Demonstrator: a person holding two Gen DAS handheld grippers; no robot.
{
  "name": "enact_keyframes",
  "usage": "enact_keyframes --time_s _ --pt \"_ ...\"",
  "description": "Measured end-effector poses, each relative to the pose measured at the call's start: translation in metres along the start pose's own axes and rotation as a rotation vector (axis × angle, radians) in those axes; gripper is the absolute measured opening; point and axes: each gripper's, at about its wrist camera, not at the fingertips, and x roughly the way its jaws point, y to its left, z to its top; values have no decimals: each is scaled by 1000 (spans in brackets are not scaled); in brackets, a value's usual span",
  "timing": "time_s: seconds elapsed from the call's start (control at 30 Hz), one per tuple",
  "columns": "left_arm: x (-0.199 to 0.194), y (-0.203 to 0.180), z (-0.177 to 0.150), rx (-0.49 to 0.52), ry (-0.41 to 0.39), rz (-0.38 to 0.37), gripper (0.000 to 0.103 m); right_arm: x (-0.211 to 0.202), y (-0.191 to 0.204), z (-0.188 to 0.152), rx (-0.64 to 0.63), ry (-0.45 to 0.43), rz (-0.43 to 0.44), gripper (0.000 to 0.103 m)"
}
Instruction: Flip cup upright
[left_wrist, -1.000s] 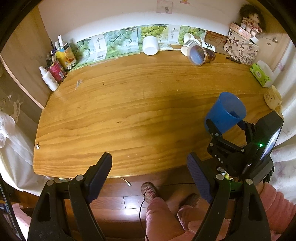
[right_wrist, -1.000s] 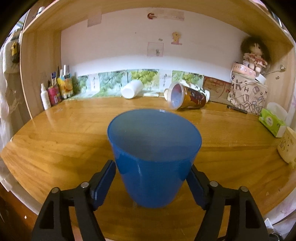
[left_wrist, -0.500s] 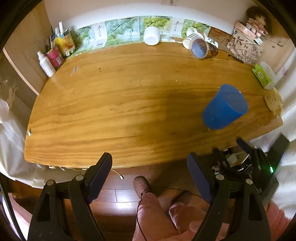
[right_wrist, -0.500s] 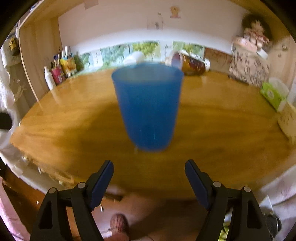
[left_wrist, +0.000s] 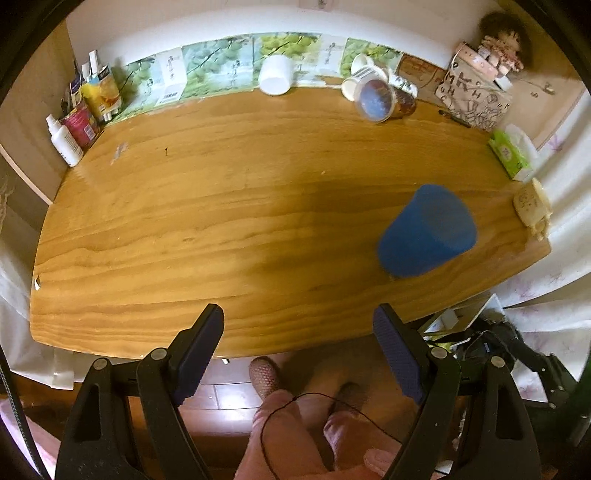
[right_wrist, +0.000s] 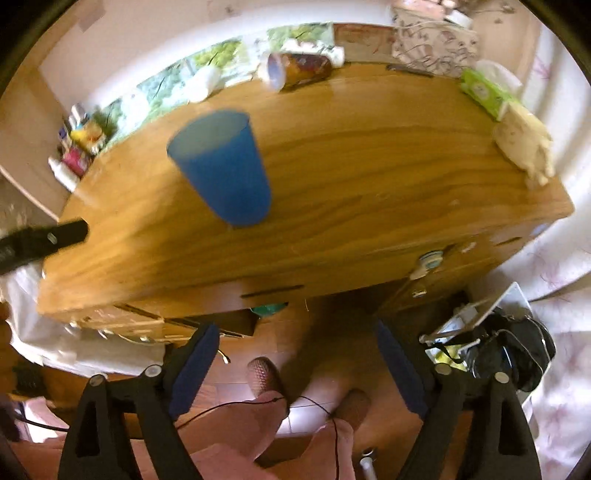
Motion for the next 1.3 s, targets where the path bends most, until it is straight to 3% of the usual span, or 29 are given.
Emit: enact_keyframes --time_s 0.13,0.2,0.23,0.27,0.37,0.5,0.67,0.9,1.3 --pt "-19 -14 -2 -32 -30 4 89 -39 -3 14 -18 -47 -23 89" --pt "-33 -23 -5 -57 -49 -4 89 -56 -7 20 -4 -60 12 90" --pt "-39 -27 -7 -65 -59 -3 89 -64 -11 23 3 -63 32 91" --pt "-46 -31 -9 -74 -72 -1 91 -70 -13 24 5 -63 48 100" --pt "-65 -45 -19 -98 -118 16 96 -91 -19 26 -3 -76 86 103" --pt "-87 -62 -38 -154 -164 49 96 -115 -33 17 -33 -100 69 103" --pt "-114 -89 -73 -211 -252 143 97 -141 -52 -2 -102 -156 62 103" --pt "-142 -126 -112 -228 -330 228 97 -165 -85 -23 -141 -252 73 103" --pt "-177 -147 -131 -201 -462 290 97 -194 -88 -43 -207 -369 76 103"
